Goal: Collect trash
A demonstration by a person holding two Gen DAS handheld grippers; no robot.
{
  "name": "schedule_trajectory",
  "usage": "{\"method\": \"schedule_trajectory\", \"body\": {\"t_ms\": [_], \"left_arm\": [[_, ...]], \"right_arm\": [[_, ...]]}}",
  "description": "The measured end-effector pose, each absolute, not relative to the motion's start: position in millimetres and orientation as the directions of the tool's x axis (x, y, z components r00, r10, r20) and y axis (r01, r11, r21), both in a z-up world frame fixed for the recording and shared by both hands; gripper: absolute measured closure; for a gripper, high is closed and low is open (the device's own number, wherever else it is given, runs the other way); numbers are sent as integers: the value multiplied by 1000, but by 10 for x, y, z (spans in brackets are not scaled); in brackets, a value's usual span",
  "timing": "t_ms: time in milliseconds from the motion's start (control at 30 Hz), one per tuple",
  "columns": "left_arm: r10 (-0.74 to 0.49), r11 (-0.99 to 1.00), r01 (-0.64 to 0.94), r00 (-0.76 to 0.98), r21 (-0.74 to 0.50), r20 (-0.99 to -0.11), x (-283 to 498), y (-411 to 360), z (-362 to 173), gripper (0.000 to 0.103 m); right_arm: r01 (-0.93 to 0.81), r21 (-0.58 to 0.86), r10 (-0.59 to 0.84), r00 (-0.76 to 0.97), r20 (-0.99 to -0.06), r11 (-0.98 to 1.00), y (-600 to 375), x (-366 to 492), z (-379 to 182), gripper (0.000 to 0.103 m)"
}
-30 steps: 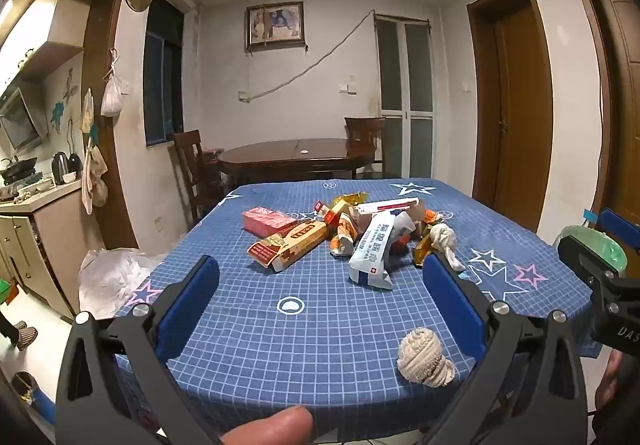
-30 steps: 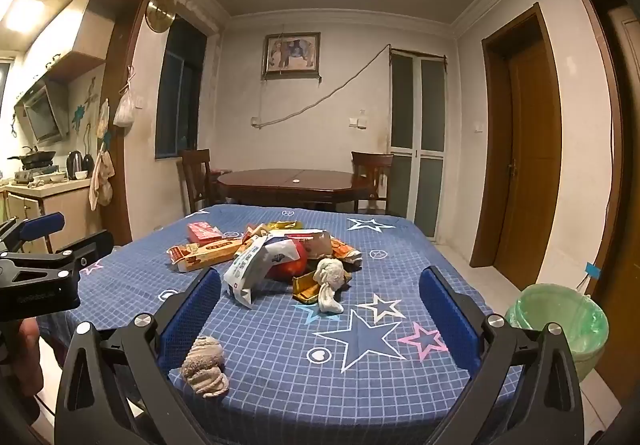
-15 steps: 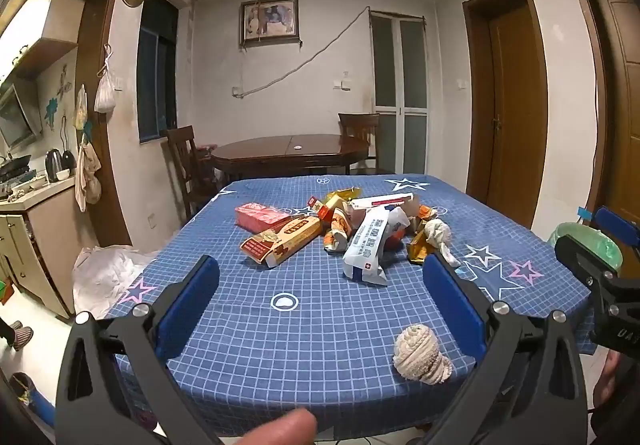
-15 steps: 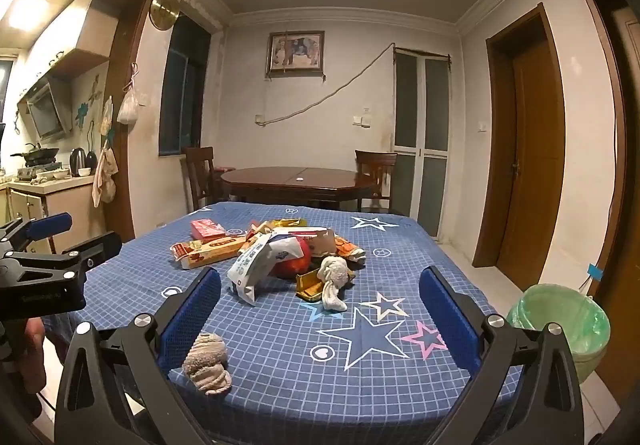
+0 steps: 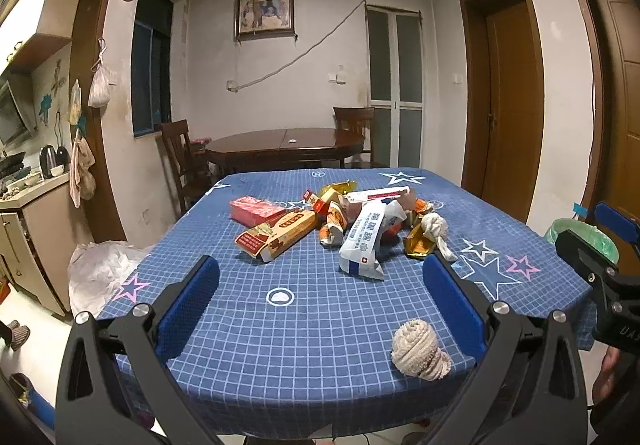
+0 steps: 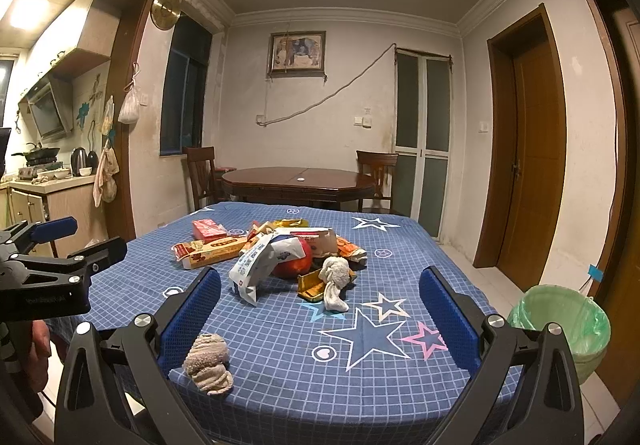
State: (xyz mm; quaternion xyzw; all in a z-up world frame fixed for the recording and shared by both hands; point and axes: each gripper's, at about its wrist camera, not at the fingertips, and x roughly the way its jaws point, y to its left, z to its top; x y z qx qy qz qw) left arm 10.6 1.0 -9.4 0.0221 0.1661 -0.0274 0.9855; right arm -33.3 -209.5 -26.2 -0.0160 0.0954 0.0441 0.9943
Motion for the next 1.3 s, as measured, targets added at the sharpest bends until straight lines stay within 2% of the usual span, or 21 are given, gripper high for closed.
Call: {"method": "schedule_trajectory", "body": {"t_ms": [500, 1300], "left_arm": [[-58, 996, 76, 947, 45, -315, 82, 11, -75, 5], [-45, 998, 58, 939, 30, -341, 131, 56, -85, 5]], "right_arm": [[-99, -28, 92, 977, -190, 995, -2069, -359, -267, 4], [-116, -26, 109, 974, -200, 993, -2032, -424, -258, 4]]}}
